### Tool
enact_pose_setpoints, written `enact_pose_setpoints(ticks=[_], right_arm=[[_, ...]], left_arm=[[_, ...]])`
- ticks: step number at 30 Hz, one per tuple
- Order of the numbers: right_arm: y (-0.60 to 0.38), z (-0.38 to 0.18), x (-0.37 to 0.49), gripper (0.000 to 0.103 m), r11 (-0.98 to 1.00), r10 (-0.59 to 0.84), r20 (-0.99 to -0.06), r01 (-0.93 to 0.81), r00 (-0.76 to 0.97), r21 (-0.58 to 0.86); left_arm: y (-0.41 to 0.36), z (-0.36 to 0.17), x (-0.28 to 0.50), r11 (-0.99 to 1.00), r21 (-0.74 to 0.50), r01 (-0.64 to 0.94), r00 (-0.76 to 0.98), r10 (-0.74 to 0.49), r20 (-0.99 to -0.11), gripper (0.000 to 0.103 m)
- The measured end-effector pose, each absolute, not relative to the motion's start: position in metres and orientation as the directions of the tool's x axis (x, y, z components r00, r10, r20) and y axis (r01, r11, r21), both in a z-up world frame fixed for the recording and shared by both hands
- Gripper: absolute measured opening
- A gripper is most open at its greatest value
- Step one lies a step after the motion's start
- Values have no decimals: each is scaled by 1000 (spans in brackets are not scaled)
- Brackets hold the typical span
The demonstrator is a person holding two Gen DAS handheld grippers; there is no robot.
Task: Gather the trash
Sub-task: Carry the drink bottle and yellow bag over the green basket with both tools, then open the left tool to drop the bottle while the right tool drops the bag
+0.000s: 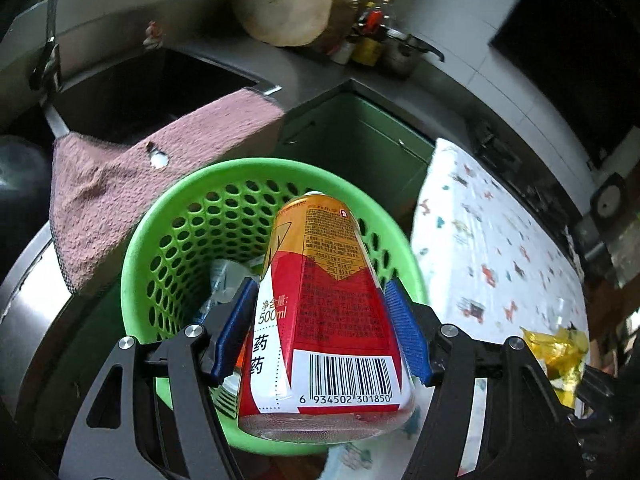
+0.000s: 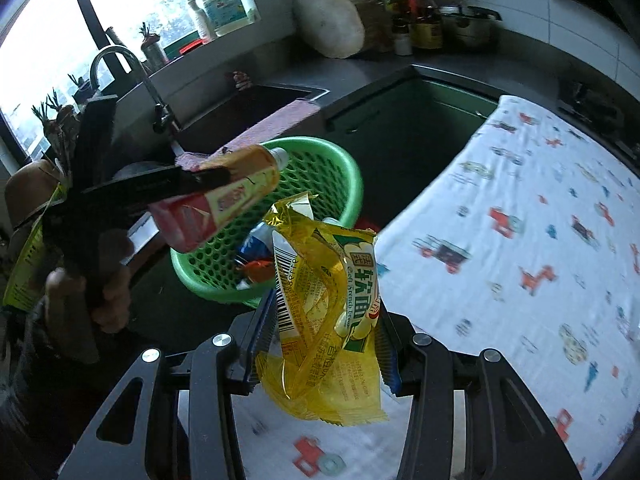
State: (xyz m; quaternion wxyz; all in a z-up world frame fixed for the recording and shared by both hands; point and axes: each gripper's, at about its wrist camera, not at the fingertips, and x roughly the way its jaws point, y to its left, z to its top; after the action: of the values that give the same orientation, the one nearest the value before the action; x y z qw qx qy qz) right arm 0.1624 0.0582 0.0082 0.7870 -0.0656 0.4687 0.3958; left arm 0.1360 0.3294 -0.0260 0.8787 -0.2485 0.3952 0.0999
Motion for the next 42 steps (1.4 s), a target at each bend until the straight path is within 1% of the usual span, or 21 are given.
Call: enact_pose_setpoints(ticks=[7, 9, 10, 20, 24, 28, 29, 33, 37, 38, 39, 42], right_arm=[[87, -3, 168, 44, 660, 573, -793, -690, 208, 296], [93, -6, 170, 44, 656, 575, -794, -692, 199, 302], [97, -8, 171, 44, 653, 576, -794, -693, 193, 306], [136, -24, 176, 44, 642, 574, -801, -701, 171, 310], [151, -32, 180, 44, 649, 564, -807, -698, 175, 302], [165, -37, 183, 44, 650, 558, -811, -700, 176, 295], [167, -37, 183, 45, 648, 560, -809, -702, 177, 296], [169, -35, 184, 60, 638, 587, -790, -701, 175, 319], [165, -28, 182, 62, 633, 593, -783, -710, 189, 308], [163, -26, 182, 66, 633, 596, -780, -710, 192, 309], [159, -23, 182, 67, 631, 602, -774, -710, 195, 312], [147, -15, 181, 68, 634, 608, -766, -708, 209, 311]], left_arm=[[352, -46, 140, 822, -401, -404, 662, -40, -749, 67], [356, -47, 138, 811, -419, -408, 670, -46, -741, 74], [358, -47, 136, 808, -419, -415, 670, -39, -741, 75], [371, -42, 113, 800, -426, -423, 688, -23, -726, 76], [375, -38, 100, 790, -433, -434, 692, -15, -722, 79], [376, -35, 94, 794, -418, -442, 692, 4, -722, 79], [376, -34, 92, 793, -418, -443, 692, 6, -722, 80], [376, -33, 88, 791, -423, -442, 694, 3, -720, 82], [373, -31, 88, 793, -424, -437, 694, -2, -720, 82], [371, -30, 89, 794, -425, -436, 695, -4, -719, 82], [369, -28, 90, 795, -423, -435, 694, -3, -720, 82], [361, -24, 92, 805, -414, -424, 696, -3, -718, 82]])
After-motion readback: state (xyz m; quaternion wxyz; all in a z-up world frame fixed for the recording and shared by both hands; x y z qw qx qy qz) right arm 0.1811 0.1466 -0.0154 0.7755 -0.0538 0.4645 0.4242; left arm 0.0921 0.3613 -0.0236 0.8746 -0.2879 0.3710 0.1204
